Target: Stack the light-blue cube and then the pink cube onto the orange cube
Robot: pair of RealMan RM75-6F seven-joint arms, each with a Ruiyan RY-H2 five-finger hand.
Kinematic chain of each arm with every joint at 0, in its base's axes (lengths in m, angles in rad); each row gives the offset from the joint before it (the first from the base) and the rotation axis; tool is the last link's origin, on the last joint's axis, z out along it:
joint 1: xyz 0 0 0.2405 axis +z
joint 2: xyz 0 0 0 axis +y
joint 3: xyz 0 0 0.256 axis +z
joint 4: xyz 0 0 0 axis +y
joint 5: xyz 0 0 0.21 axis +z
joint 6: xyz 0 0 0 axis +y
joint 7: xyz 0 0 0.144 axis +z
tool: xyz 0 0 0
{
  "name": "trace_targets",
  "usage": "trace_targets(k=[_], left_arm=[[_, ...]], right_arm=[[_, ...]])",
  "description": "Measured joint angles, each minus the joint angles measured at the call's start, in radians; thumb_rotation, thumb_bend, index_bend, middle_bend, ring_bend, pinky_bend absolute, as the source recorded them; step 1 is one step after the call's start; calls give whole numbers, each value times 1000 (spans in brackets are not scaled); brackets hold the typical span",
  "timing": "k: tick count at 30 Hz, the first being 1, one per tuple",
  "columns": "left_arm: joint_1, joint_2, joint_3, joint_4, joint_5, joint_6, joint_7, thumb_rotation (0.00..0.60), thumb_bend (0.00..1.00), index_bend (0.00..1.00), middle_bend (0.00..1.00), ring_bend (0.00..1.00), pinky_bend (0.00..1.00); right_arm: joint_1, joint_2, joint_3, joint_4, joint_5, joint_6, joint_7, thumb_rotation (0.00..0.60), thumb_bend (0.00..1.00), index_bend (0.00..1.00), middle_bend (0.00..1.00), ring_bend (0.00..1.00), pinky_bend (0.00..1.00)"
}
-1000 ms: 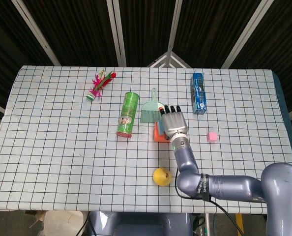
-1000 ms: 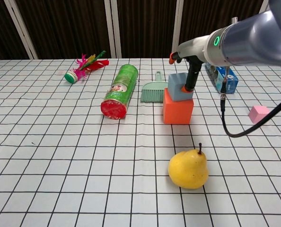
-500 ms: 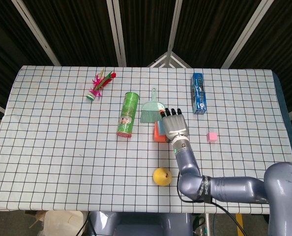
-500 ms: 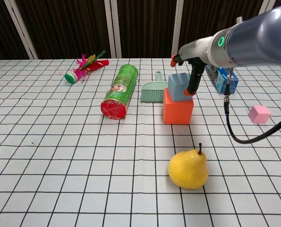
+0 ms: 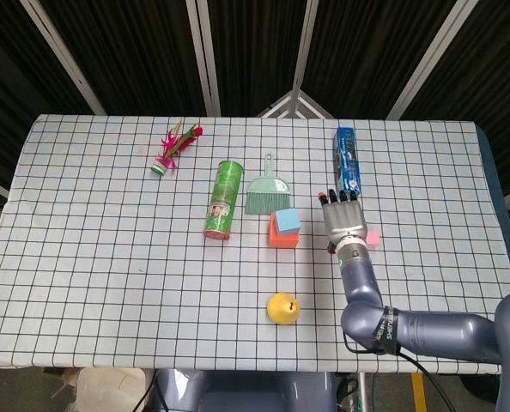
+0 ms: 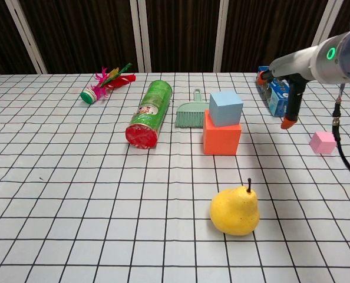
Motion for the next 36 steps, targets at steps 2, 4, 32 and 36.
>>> trace_targets(k=[2,4,32,36], left_arm=[[-1,-1,0,-1,-1,-1,3,600,161,135,0,0,0],[-2,-1,0,-2,-1,-3,7,600,161,135,0,0,0],[13,-12,2,-32,8,37,56,600,161,135,0,0,0],[20,-14,1,-37,8,53,58,600,161,135,0,0,0]], right_arm=[[-13,14,-11,-6,-8,-6,6,600,235,0,38,14,45],[-27,31,-23,-13,-23,-14,16,600,235,0,38,14,45],[-231,91,-125,176,-286,-248,328,600,235,229,38,13,45],[-235,69,-132,222,-302,-278,352,600,234,251,38,14,45]])
